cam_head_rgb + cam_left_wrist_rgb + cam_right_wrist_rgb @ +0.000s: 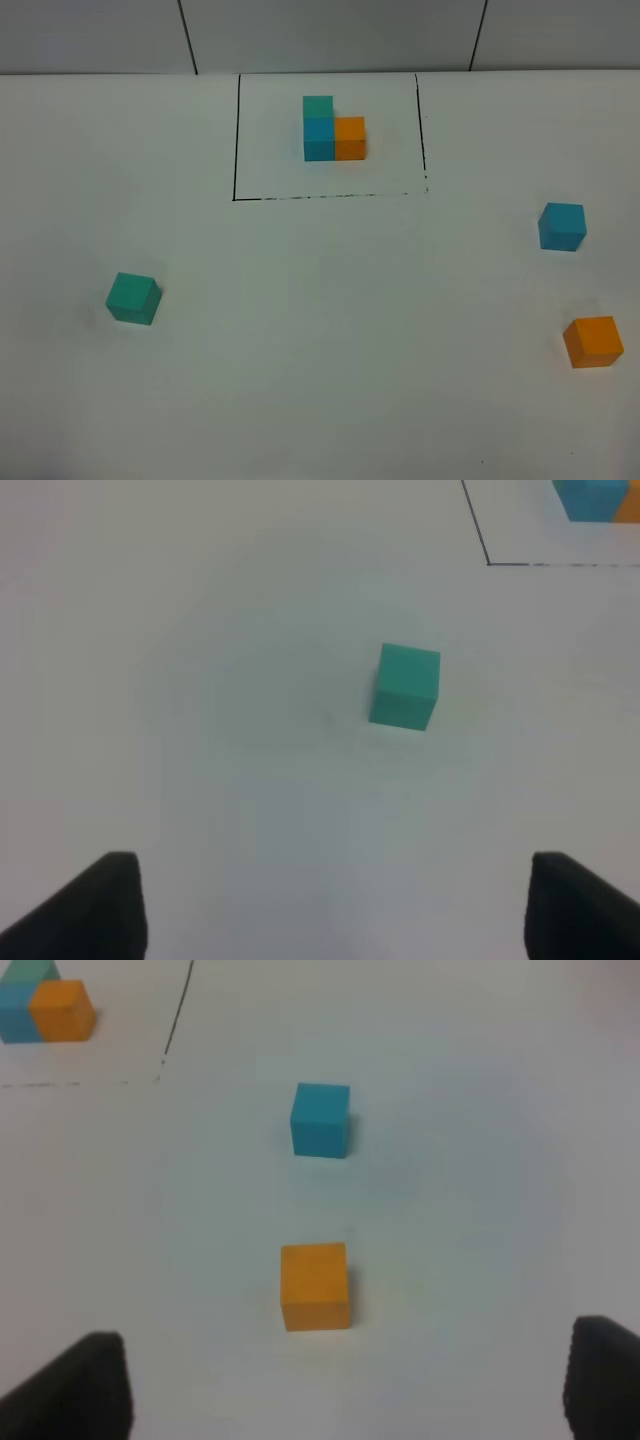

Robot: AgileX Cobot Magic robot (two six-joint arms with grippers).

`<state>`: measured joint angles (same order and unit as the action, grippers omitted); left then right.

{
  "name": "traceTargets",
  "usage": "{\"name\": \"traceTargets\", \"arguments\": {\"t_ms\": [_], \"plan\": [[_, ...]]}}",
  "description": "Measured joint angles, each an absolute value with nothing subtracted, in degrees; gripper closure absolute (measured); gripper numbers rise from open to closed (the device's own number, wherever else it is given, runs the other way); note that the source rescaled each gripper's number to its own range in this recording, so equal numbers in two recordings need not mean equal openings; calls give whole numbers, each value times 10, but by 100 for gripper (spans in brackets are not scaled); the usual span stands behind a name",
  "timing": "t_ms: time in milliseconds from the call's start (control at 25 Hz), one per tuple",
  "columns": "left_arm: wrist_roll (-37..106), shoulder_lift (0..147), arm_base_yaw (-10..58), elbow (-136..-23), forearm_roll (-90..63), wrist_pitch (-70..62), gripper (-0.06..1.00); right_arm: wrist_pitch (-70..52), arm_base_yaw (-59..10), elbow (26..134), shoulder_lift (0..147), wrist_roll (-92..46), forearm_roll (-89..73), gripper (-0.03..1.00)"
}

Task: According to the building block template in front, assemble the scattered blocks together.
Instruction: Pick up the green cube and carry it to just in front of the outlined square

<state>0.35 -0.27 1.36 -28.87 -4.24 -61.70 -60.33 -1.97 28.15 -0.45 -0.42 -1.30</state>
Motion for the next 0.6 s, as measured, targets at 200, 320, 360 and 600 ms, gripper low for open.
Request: {"name": "traceTargets", "arguments": {"t_ms": [200, 320, 360, 600], "plan": [[4, -3, 14, -289, -42, -617, 32, -603, -20, 281, -5, -5, -13, 22], [0, 1, 14, -290, -41, -615, 30, -603, -20, 281, -5, -5, -13, 22], [0, 6, 14, -294, -39, -612, 28, -603, -20, 281, -5, -5, -13, 22], [-48, 177, 14, -337, 0, -595, -3, -603, -20, 281, -5, -4, -13, 22]]}}
